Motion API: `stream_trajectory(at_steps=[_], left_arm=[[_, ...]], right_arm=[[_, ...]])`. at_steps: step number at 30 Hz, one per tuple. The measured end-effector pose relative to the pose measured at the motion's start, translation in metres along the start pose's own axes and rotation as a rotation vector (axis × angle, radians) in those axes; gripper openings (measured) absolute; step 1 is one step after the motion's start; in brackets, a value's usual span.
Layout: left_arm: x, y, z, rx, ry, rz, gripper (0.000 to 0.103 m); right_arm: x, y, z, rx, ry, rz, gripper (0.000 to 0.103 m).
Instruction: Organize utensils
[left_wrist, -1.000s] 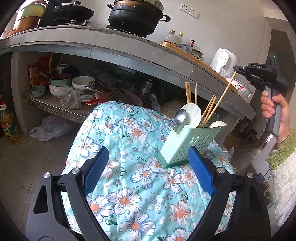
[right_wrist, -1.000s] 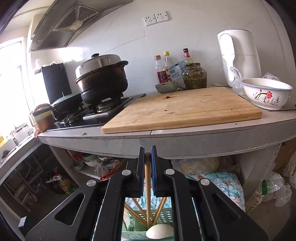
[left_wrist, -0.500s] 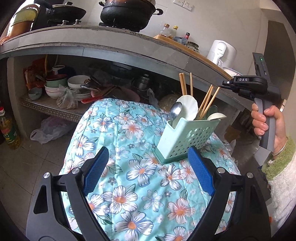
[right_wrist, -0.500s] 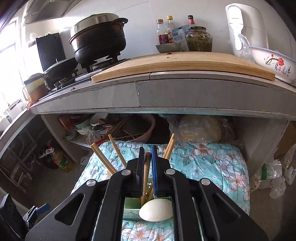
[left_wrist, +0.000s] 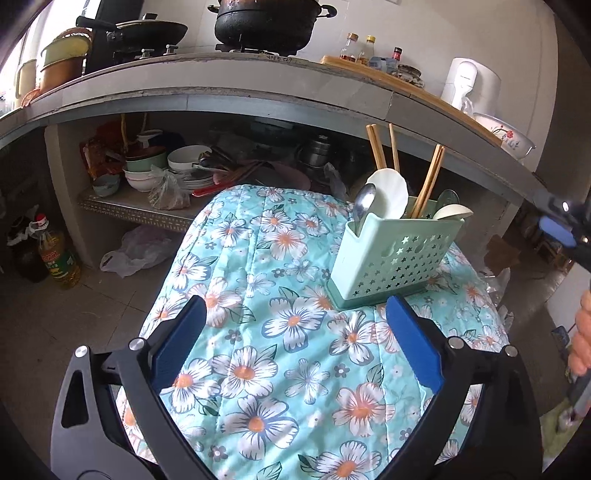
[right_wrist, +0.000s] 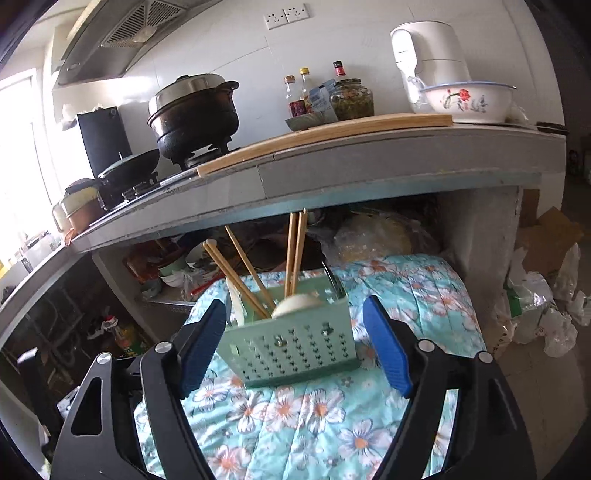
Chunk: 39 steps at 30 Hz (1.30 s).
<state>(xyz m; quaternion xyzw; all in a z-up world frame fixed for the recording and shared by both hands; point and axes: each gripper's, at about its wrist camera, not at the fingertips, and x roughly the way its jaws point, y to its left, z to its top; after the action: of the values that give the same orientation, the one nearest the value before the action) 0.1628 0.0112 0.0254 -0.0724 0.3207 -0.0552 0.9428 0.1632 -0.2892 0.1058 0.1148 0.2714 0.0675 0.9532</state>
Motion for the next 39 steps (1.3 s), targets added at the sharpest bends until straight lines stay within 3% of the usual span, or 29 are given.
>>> stream_trajectory(at_steps=[7, 13, 19, 25, 31, 39], left_arm=[[-0.022, -0.03, -0.009, 0.064, -0.001, 0.102, 0.095], [-0.044, -0.054, -0.018, 0.067, -0.034, 0.158, 0.095], [-0.066, -0.067, -0.02, 0.054, -0.108, 0.251, 0.095], [-0.071, -0.074, -0.025, 0.05, -0.069, 0.222, 0.095], [-0.077, -0.078, -0.033, 0.094, -0.07, 0.234, 0.095], [-0.088, -0.058, -0.033, 0.057, -0.085, 0.276, 0.095]], right_arm=[[-0.033, -0.001, -0.065, -0.033, 0.038, -0.13, 0.097], [-0.057, 0.001, -0.088, -0.088, 0.028, -0.247, 0.097], [-0.07, -0.002, -0.097, -0.089, 0.025, -0.262, 0.097], [-0.083, -0.001, -0.107, -0.12, 0.042, -0.267, 0.097], [-0.091, -0.007, -0.106, -0.105, 0.045, -0.262, 0.097], [-0.092, -0.005, -0.103, -0.113, 0.043, -0.259, 0.097]])
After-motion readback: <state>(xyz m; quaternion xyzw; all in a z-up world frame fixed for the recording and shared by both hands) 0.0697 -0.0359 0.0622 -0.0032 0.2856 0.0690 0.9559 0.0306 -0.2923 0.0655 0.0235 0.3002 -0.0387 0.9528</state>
